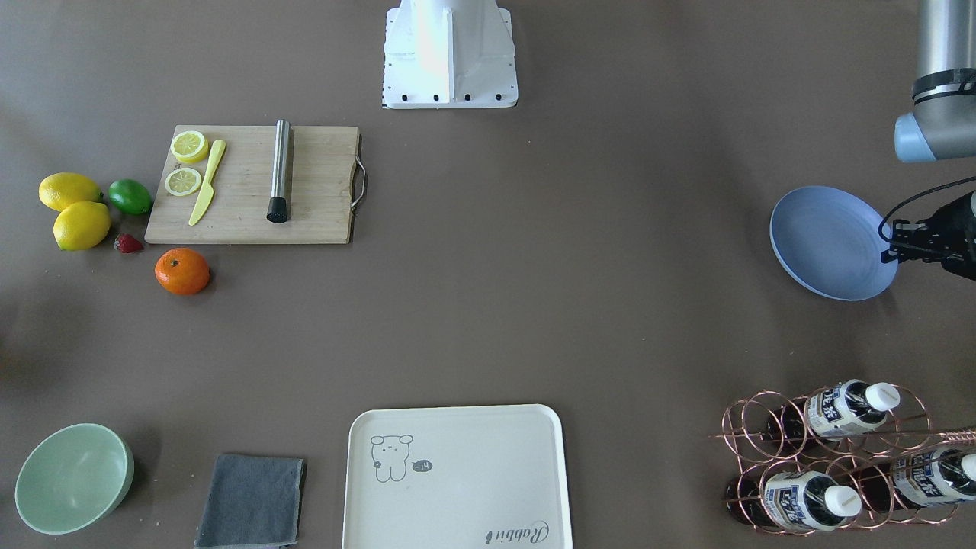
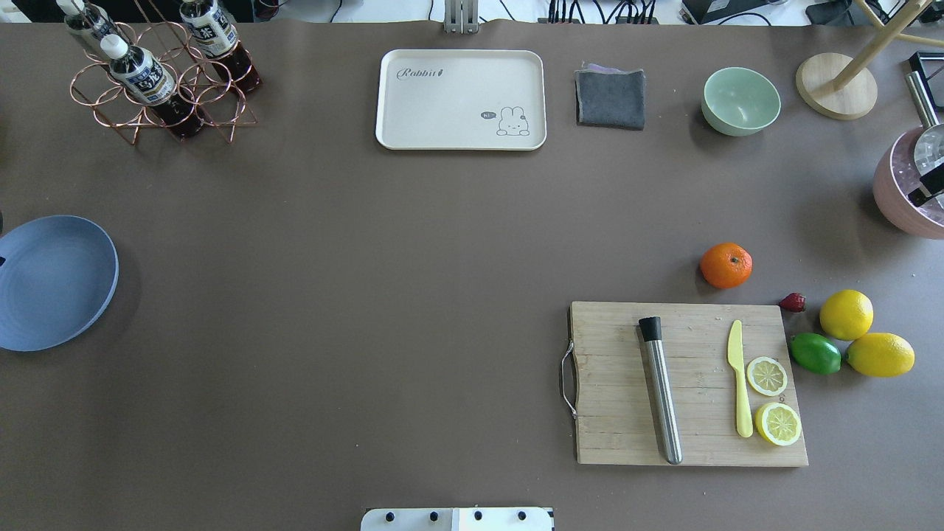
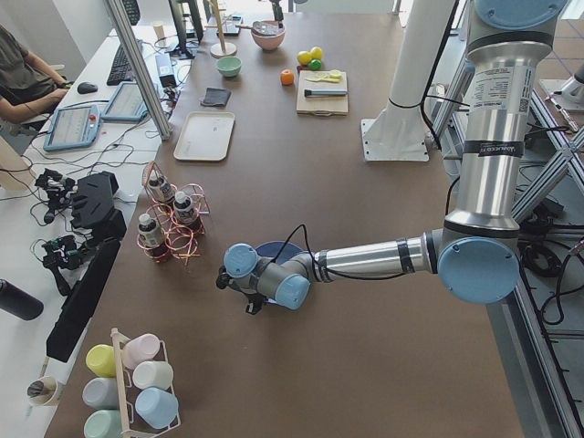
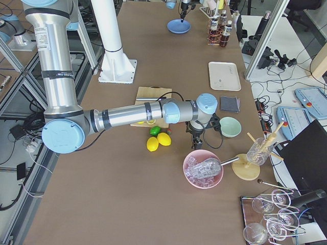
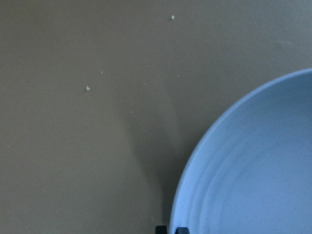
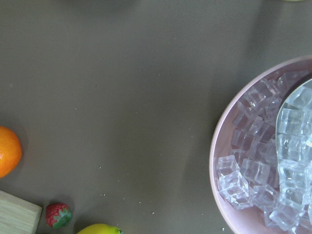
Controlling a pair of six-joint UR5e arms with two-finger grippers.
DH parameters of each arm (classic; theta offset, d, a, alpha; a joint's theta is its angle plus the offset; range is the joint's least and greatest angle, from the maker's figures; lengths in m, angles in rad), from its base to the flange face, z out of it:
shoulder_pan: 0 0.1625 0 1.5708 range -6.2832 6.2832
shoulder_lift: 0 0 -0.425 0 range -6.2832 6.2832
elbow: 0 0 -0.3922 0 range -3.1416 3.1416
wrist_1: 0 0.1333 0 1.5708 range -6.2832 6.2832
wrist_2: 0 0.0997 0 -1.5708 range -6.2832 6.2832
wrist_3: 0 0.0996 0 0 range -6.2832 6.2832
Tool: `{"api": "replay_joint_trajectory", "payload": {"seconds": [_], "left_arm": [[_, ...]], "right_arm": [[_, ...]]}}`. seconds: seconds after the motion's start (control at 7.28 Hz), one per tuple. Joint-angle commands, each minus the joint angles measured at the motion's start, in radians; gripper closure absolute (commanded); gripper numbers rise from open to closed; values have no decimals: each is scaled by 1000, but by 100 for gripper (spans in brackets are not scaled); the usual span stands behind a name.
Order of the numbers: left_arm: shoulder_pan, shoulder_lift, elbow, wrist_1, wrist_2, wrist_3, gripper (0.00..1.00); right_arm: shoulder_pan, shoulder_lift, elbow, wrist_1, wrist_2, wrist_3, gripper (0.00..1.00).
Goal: Pick orange to plate
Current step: 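Push the blue plate inward with the left gripper while the right arm reaches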
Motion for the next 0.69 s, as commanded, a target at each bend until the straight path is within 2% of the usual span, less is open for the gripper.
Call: {"api": "replay_joint_trajectory", "payload": {"seconds": [0.0, 0.27, 0.41, 0.55], "left_arm": [[-6, -37, -124, 29, -64, -229, 100], [47, -28, -362, 26, -60, -575, 100], [128, -29, -459, 26, -28, -764, 100], [257, -67, -522, 26, 56, -928, 100]], "right_arm": [[-4, 0, 25, 0, 0, 0, 0], [-48, 8, 49, 3, 0, 2, 0], [-65, 26, 51, 3, 2, 33, 0], [-96, 42, 58, 5, 2, 92, 0]]}}
